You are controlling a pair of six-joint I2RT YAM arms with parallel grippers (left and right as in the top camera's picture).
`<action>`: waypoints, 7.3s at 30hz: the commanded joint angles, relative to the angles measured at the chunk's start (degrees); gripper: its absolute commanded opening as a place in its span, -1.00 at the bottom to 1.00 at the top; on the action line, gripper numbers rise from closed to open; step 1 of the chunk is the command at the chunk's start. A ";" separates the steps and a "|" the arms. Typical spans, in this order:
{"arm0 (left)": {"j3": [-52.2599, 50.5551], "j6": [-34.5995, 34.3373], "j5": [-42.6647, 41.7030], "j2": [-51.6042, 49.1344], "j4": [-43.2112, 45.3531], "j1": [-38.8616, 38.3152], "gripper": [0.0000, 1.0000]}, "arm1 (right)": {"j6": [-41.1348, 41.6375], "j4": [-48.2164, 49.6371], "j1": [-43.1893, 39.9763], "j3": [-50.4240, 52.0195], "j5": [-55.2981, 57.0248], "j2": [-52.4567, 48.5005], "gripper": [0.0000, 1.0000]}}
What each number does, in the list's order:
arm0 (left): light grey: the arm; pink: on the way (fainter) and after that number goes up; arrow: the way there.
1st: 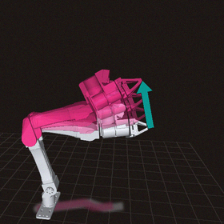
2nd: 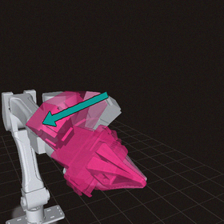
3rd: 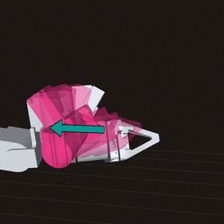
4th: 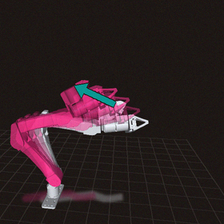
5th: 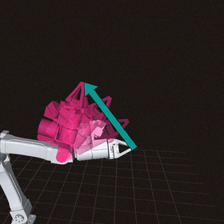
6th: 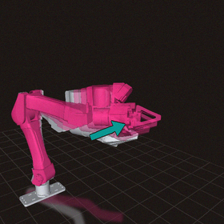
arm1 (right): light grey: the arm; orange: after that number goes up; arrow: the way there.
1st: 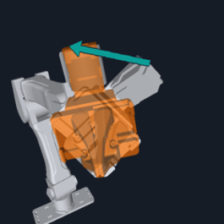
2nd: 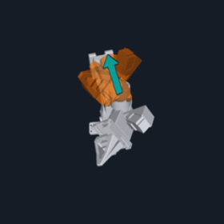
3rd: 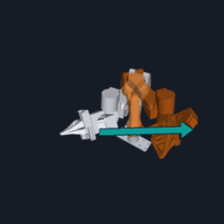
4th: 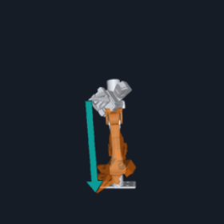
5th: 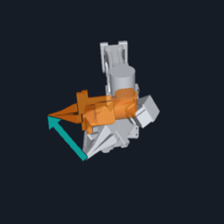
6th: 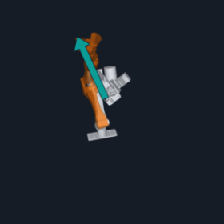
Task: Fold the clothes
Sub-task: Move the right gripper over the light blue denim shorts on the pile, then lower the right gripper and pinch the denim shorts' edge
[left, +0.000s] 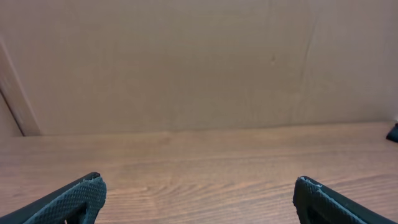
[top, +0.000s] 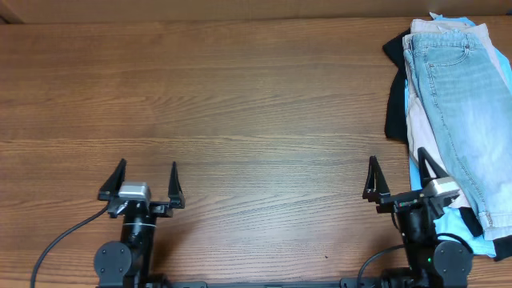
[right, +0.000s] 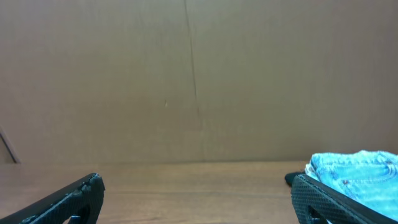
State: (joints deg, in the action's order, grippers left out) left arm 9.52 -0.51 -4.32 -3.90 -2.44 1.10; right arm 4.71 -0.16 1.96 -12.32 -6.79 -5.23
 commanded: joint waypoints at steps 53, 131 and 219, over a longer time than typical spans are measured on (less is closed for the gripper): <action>62.88 4.15 -5.79 -84.48 -29.62 -0.39 0.99 | -6.73 -38.01 -14.14 -71.65 23.58 -106.16 0.69; 62.88 2.64 -5.22 -84.50 -28.41 -0.39 1.00 | -9.38 -39.17 -18.75 -71.71 17.46 -106.62 -0.73; 62.88 2.64 -5.84 -84.50 -30.60 -0.39 1.00 | -13.11 -42.77 -21.31 -73.11 7.82 -109.98 -0.52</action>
State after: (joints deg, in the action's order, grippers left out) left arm 71.26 2.94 -9.43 -88.14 -33.04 1.10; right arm -7.99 -43.09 -19.35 -85.80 2.50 -114.65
